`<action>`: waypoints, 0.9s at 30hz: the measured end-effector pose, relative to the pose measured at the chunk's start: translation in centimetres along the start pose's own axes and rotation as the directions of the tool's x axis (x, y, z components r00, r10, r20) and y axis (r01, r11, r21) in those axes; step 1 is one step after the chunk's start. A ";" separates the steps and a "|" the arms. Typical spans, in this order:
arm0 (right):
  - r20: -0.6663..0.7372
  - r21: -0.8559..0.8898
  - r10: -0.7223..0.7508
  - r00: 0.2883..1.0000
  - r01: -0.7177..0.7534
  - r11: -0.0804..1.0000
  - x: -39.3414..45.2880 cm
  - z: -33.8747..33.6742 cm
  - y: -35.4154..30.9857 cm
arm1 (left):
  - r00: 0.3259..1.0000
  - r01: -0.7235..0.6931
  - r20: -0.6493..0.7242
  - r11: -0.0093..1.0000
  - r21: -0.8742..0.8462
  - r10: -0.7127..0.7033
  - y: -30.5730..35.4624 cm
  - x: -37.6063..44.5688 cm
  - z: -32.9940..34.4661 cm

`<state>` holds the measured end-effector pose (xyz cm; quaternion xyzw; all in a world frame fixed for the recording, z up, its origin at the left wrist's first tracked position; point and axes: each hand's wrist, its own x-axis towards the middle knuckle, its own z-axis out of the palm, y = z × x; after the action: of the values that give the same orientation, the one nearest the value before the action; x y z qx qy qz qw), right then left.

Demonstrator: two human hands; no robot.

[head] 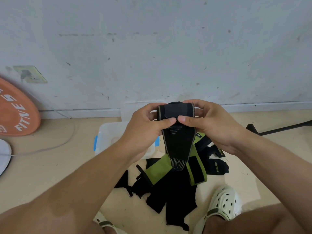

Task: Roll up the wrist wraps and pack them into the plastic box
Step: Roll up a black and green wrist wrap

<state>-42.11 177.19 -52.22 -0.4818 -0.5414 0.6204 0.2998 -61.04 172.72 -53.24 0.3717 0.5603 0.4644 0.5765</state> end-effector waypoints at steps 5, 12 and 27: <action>-0.016 0.028 -0.121 0.993 0.121 0.992 -0.1 -0.2 -0.4 | 0.989 0.104 0.112 0.993 -0.050 -0.098 0.8 -0.4 0.2; 0.007 -0.015 -0.150 0.989 0.150 0.989 -0.3 0.3 -0.2 | 0.973 0.217 0.108 0.971 -0.102 -0.206 0.8 -0.5 0.5; 0.124 0.133 0.056 0.991 -0.072 0.989 0.1 -0.9 -0.8 | 0.987 0.143 0.105 0.968 -0.209 -0.123 0.5 0.2 -0.2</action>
<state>-41.45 177.76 -51.45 -0.4389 -0.4989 0.6933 0.2789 -61.34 173.02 -52.84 0.2895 0.5032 0.4651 0.6683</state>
